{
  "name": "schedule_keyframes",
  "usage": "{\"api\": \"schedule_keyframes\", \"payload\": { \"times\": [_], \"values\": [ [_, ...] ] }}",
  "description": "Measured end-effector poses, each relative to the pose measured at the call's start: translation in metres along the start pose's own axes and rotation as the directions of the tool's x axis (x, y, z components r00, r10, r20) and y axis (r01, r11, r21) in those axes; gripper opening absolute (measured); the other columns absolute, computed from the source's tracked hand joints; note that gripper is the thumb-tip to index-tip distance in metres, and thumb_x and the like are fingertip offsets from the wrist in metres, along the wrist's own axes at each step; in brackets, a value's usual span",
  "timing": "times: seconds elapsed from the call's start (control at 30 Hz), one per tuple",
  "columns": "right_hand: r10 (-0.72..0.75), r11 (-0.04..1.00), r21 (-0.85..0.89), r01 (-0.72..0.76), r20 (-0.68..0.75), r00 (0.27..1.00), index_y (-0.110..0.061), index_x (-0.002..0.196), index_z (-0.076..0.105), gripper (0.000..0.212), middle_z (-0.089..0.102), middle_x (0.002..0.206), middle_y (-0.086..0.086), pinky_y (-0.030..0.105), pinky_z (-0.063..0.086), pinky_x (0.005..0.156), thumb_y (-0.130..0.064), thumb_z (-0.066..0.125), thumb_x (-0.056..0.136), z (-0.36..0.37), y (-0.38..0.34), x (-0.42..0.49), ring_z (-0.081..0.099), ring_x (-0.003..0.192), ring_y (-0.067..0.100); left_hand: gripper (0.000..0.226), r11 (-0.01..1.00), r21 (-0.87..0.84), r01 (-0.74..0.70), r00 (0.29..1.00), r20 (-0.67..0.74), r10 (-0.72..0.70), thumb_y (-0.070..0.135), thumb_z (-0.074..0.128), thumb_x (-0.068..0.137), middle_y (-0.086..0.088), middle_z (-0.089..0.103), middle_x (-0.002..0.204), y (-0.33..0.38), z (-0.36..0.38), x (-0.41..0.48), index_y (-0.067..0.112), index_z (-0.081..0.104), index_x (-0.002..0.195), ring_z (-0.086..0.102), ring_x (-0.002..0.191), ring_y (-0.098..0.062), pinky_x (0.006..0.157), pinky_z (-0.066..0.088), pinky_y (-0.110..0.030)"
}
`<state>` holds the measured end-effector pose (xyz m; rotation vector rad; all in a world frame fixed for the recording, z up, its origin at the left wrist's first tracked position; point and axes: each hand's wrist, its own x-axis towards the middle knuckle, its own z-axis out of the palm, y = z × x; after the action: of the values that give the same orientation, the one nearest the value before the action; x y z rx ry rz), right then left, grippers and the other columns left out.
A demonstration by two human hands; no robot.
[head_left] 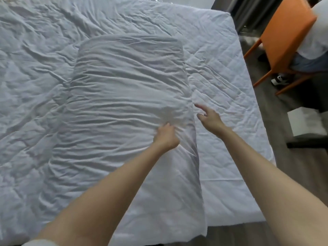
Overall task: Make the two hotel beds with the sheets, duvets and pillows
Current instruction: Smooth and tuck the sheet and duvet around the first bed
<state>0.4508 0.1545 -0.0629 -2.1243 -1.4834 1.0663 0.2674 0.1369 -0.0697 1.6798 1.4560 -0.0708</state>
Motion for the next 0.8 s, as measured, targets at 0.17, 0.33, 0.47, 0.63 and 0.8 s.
{"api": "schedule_keyframes", "payload": {
  "times": [0.17, 0.33, 0.47, 0.63, 0.8],
  "values": [
    [0.221, 0.922, 0.282, -0.264, 0.176, 0.959, -0.028, 0.155, 0.013, 0.073, 0.021, 0.159, -0.003, 0.037, 0.036, 0.102, -0.042, 0.054, 0.097, 0.039, -0.003, 0.0, 0.028, 0.143, 0.019, 0.049, 0.979, 0.091, -0.183, 0.93, -0.307, 0.202, 0.004, 0.049, 0.089, -0.007, 0.043, 0.144, -0.04, -0.012, 0.006, 0.013, 0.052, 0.137, 0.038, 0.132, -0.027, 0.108, 0.033, -0.034],
    [0.311, 0.897, 0.312, -0.313, 0.057, 0.949, -0.046, 0.15, -0.004, 0.111, 0.037, 0.152, 0.004, 0.046, 0.034, 0.112, -0.074, 0.066, 0.069, 0.077, -0.015, 0.023, 0.042, 0.134, 0.031, 0.059, 0.951, 0.302, -0.07, 0.934, -0.315, 0.169, 0.018, 0.047, 0.095, -0.001, 0.005, 0.162, -0.081, -0.042, 0.016, 0.031, 0.028, 0.15, 0.0, 0.149, -0.024, 0.119, 0.002, -0.045],
    [0.294, 0.908, 0.315, -0.276, -0.01, 0.956, -0.048, 0.151, 0.006, 0.109, 0.045, 0.147, -0.002, 0.045, 0.038, 0.109, -0.069, 0.073, 0.067, 0.085, -0.017, 0.034, 0.048, 0.13, 0.028, 0.058, 0.944, 0.331, -0.021, 0.933, -0.333, 0.137, 0.027, 0.042, 0.1, 0.004, -0.006, 0.162, -0.102, -0.067, 0.02, 0.039, 0.018, 0.151, -0.01, 0.148, -0.025, 0.116, -0.003, -0.055],
    [0.14, 0.864, 0.492, -0.106, -0.032, 0.99, -0.038, 0.144, 0.036, 0.095, 0.057, 0.132, -0.009, 0.04, 0.047, 0.103, -0.051, 0.083, 0.062, 0.099, -0.046, 0.039, 0.058, 0.116, 0.011, 0.053, 0.977, 0.213, -0.01, 0.861, -0.495, 0.117, 0.032, 0.038, 0.102, 0.009, -0.007, 0.162, -0.1, -0.088, 0.03, 0.042, 0.018, 0.15, -0.014, 0.148, -0.022, 0.114, -0.007, -0.058],
    [0.052, 0.826, 0.563, -0.028, -0.027, 0.998, -0.04, 0.139, 0.041, 0.083, 0.058, 0.126, -0.018, 0.034, 0.048, 0.101, -0.044, 0.083, 0.068, 0.11, -0.062, 0.035, 0.059, 0.113, 0.004, 0.053, 0.986, 0.16, 0.041, 0.85, -0.524, 0.049, 0.029, 0.032, 0.101, 0.01, -0.002, 0.162, -0.087, -0.095, 0.041, 0.043, 0.018, 0.15, -0.011, 0.148, -0.022, 0.114, -0.008, -0.058]
  ]
}}
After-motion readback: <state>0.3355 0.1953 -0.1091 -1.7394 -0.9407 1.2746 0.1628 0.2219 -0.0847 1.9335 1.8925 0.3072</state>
